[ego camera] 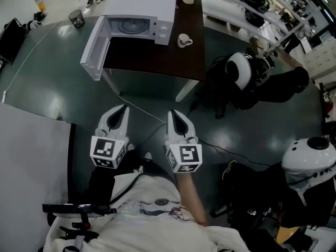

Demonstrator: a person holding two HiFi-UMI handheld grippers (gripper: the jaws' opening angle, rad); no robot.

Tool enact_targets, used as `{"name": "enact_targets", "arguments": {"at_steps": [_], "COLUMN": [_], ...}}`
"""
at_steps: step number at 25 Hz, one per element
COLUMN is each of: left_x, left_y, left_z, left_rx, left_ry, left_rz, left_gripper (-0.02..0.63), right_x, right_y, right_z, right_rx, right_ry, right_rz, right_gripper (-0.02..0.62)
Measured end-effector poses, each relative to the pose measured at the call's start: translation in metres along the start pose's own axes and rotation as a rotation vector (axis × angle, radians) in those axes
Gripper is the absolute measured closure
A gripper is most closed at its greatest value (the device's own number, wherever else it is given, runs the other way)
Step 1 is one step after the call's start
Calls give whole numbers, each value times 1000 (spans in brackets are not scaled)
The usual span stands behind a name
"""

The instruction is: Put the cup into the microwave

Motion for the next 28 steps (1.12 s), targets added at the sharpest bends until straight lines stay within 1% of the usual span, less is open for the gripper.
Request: {"name": "enact_targets", "arguments": {"at_steps": [5,14,18,23,28], "left_x": [-5,-23,-25,-30,-30], "left_y": [23,90,123,167,184], "left_z": [26,91,111,134,156], "left_rx": [16,85,113,144,176], "left_ry": [7,-8,1,8,24], "left_rz": [-5,-14,-44,-71,-95], "left_gripper": [607,607,607,607,607], "right_x": [-4,-24,-35,-41,-41], "right_y": [-3,-18,-19,-9,-6], "right_z": [28,102,136,174,192], "right_rx": [6,88,130,146,153], "right_ry": [17,29,37,58,91], "right_rz": [-2,-19,-15,-27,-35], "right_gripper": [594,594,594,594,594]}}
Point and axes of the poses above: the fingertips, and each gripper's own axes: z forward along the fingers, y to its left, x out of its underside, the point moved 3 cm from there along -z, backward along the fingers, and after that the axes turned 14 degrees about x, right-handed, at the moved point
